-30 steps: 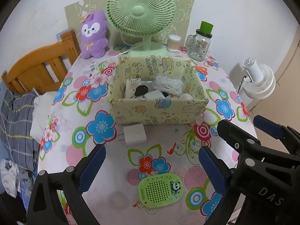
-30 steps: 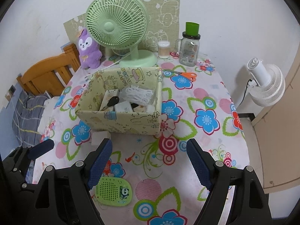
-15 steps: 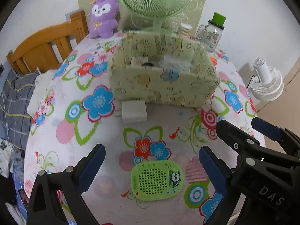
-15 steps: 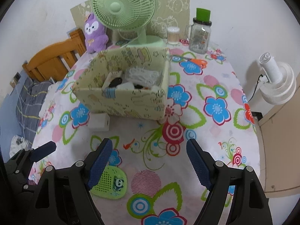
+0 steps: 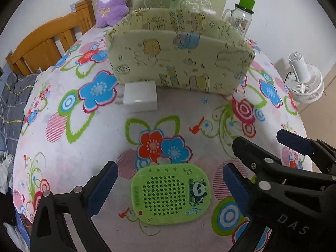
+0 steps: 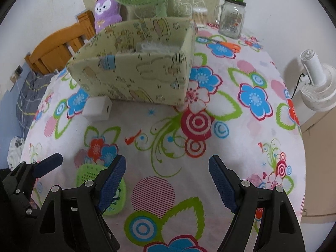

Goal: Organize rigid objects
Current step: 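Move both tools toward the green panda case and white cube charger, then grasp the green panda case with the left tool while the right grasps the white cube charger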

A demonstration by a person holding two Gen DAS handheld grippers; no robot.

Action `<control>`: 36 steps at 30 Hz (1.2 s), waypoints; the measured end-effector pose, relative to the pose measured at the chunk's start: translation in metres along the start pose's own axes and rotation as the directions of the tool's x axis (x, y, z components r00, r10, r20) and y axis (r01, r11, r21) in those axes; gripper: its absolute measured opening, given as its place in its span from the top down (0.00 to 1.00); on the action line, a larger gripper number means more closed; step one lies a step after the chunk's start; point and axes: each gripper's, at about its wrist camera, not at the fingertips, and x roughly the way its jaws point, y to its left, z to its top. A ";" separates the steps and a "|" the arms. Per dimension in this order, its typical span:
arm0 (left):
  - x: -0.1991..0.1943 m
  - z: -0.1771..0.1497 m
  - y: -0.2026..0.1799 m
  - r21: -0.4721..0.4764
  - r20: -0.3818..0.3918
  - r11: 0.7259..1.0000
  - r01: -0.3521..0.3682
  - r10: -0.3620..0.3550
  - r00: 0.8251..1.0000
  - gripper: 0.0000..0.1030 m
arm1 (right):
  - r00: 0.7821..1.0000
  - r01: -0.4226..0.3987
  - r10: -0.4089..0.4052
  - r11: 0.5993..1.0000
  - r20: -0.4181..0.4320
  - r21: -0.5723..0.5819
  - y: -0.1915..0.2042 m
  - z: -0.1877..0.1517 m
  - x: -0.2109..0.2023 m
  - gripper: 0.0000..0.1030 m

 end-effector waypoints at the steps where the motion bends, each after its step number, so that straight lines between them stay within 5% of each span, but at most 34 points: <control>1: 0.002 -0.002 -0.001 0.000 -0.004 1.000 -0.003 0.003 1.000 0.02 | 1.000 0.000 0.000 1.000 -0.007 0.000 0.000 -0.002 0.002 0.19; 16: 0.024 -0.023 0.003 -0.045 -0.053 0.999 -0.024 0.021 0.998 0.02 | 0.997 -0.006 0.004 1.000 -0.077 -0.026 -0.002 -0.020 0.028 0.19; 36: 0.023 -0.030 -0.013 0.047 -0.028 0.997 -0.063 0.064 0.998 0.07 | 0.996 -0.002 -0.002 0.999 -0.089 -0.039 0.002 -0.027 0.032 0.19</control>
